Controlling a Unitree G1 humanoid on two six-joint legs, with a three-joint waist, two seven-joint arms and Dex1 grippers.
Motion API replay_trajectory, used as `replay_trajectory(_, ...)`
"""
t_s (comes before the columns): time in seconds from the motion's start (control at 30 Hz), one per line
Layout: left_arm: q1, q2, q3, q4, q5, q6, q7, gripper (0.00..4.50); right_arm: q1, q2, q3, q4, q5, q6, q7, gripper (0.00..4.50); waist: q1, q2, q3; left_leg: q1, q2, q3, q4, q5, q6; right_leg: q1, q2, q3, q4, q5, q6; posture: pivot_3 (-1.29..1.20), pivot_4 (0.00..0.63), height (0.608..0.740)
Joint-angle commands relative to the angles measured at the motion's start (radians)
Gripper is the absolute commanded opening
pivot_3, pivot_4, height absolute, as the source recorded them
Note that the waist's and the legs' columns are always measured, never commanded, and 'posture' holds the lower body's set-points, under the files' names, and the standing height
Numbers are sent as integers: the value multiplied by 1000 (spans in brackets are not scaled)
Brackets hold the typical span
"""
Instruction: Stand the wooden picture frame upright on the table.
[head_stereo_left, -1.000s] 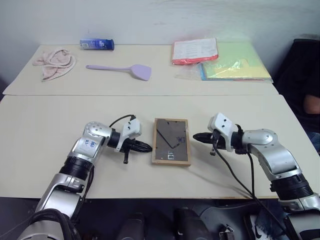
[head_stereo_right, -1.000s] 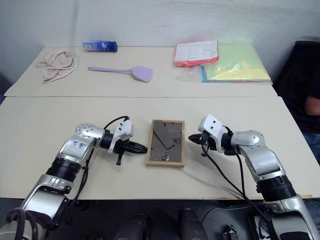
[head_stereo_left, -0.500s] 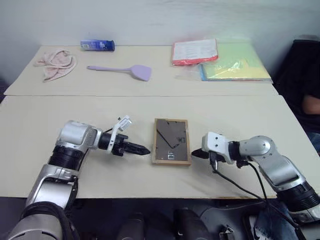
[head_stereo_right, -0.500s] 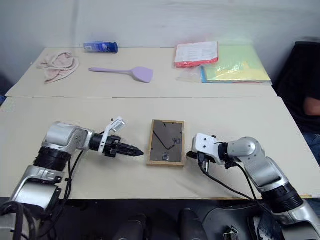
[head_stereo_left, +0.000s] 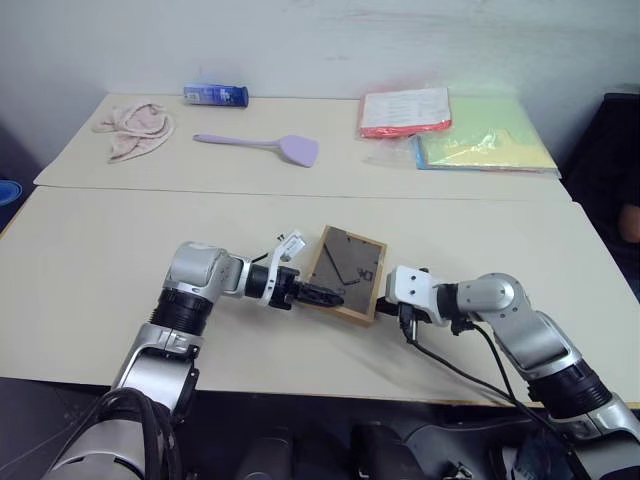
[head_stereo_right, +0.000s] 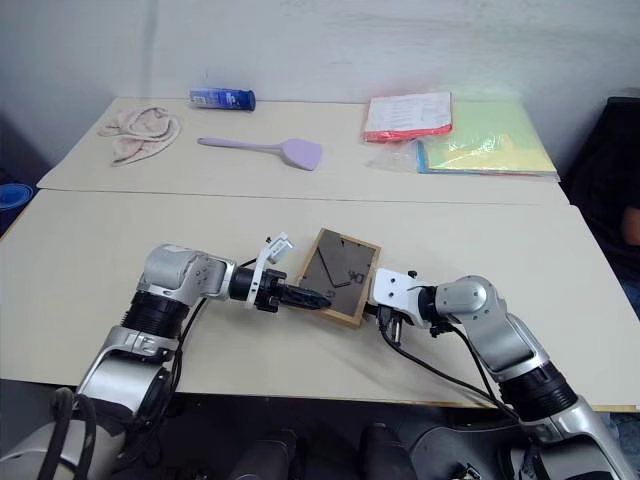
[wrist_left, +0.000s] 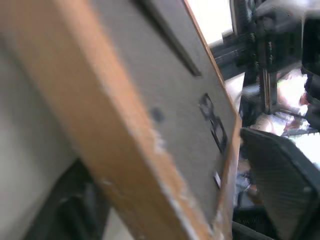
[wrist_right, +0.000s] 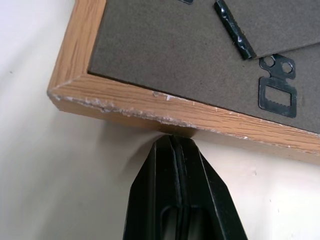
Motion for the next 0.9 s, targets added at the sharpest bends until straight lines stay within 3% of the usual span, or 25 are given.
replay_trajectory(0.03,-16,8,6,-28,-52,61,8,2788,42,-34,-52,-62,21,4,-1,0,-6,0,0,-4,0,-1,0,0,-1,-3,0,-1,0,0,0,0,150,740)
replay_trajectory(0.2,-3,55,-8,-81,-107,86,-16,1381,133,-83,-145,-163,96,36,17,0,-8,-1,1,-9,1,-1,-1,2,-3,-8,1,-1,1,0,0,0,150,740)
replay_trajectory(0.3,-1,79,2,-97,-142,85,-34,1284,131,-109,-241,-222,212,144,39,169,-19,0,3,-8,1,-1,-1,2,-4,-8,2,-1,2,0,0,0,150,740)
replay_trajectory(0.37,2,92,3,-114,-158,77,-44,1284,109,-110,-307,-250,310,244,43,531,-29,0,4,-8,2,-1,-1,3,-5,-8,2,-1,2,0,0,0,150,740)
replay_trajectory(0.5,0,111,28,-149,-199,79,-52,1284,-48,-64,-433,-263,554,513,-14,1832,-34,-1,5,-8,3,-1,-2,3,-5,-10,2,0,2,0,0,0,150,740)
replay_trajectory(0.7,-8,118,38,-182,-233,63,-46,1284,-189,46,-421,-201,661,666,-133,4036,-29,-1,6,-13,3,-1,-2,3,-6,-15,2,0,3,0,-1,0,150,740)
replay_trajectory(0.77,-15,121,25,-196,-236,51,-50,1284,-225,101,-386,-179,675,682,-156,4499,-30,-1,6,-15,3,-1,-2,3,-6,-17,2,0,3,0,-1,0,150,740)
replay_trajectory(0.9,-25,120,21,-195,-233,30,-32,1284,-244,137,-347,-204,706,702,-165,4500,-31,-1,6,-17,3,-1,-2,3,-6,-19,2,0,4,0,-1,0,150,740)
